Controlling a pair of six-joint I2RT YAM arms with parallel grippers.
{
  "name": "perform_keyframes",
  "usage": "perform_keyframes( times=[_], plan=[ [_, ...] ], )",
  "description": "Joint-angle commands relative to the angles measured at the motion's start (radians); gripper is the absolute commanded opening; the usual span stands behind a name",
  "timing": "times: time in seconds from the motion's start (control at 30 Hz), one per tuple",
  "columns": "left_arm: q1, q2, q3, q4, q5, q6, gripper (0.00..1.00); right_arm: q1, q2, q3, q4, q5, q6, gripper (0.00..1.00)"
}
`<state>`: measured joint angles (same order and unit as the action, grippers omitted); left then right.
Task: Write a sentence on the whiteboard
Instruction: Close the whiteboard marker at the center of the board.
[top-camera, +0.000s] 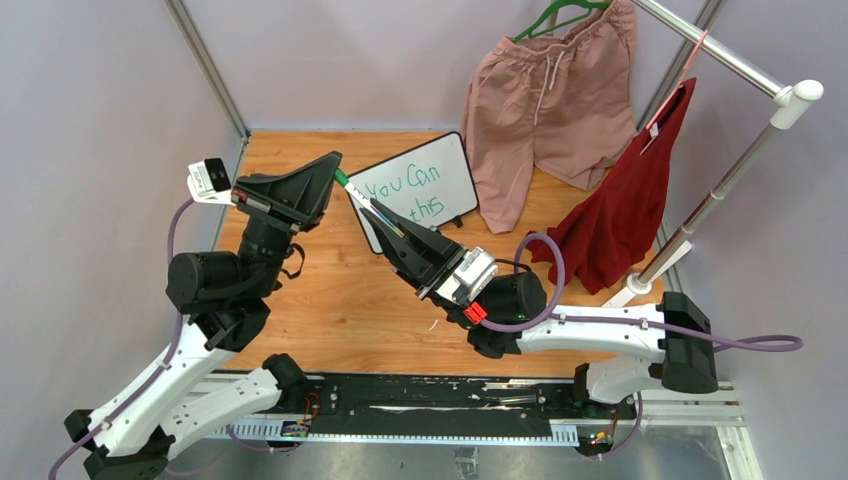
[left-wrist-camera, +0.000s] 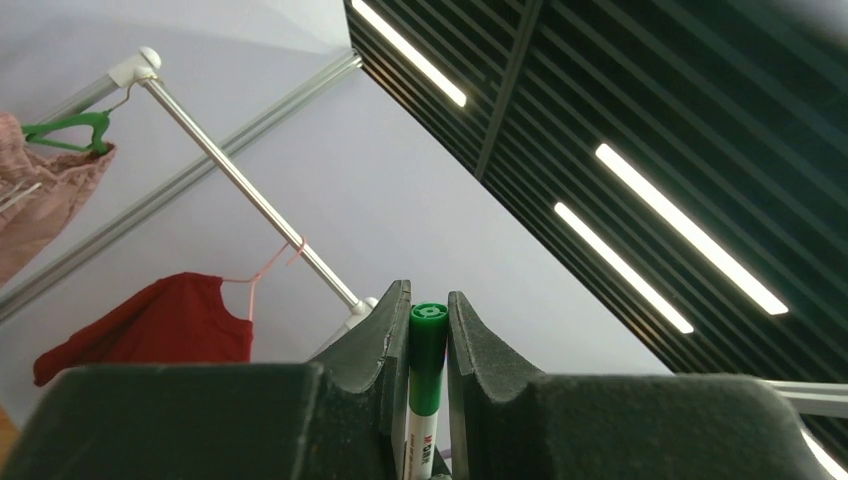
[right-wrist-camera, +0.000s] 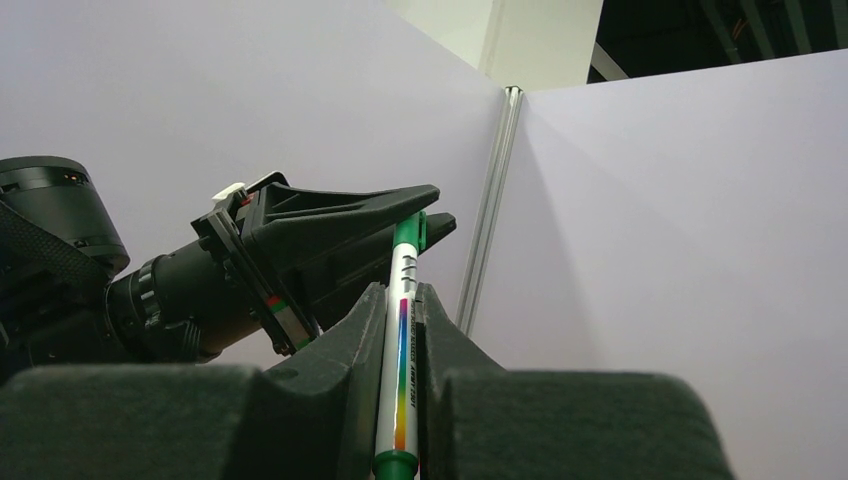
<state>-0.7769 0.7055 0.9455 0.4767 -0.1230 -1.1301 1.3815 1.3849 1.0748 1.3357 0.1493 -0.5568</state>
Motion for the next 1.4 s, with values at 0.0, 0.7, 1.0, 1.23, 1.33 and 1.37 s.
perform_keyframes(
  times=[0.0,0.7,1.0,1.23,1.33,1.37],
  plan=[
    [-0.088,0.039,-0.051,-0.124,0.186,0.005,0.0,-0.004,0.041,0.068,-0.024,0.032,-0.024,0.0],
    [-0.21,0.083,-0.094,-0.121,0.128,0.018,0.0,-0.004,0.094,0.14,-0.013,0.041,-0.041,0.0],
    [-0.211,-0.012,-0.117,-0.119,-0.009,0.078,0.0,-0.004,0.044,0.081,-0.023,0.018,-0.034,0.0],
    [-0.211,-0.075,-0.097,-0.119,-0.068,0.146,0.34,0.001,0.002,0.028,-0.02,-0.001,-0.02,0.0],
    [-0.211,-0.094,-0.086,-0.133,-0.093,0.169,0.5,0.006,-0.016,0.015,-0.026,-0.008,-0.015,0.0],
    [-0.211,-0.102,-0.084,-0.139,-0.102,0.175,0.54,0.009,-0.022,0.008,-0.026,-0.01,-0.016,0.0]
  ],
)
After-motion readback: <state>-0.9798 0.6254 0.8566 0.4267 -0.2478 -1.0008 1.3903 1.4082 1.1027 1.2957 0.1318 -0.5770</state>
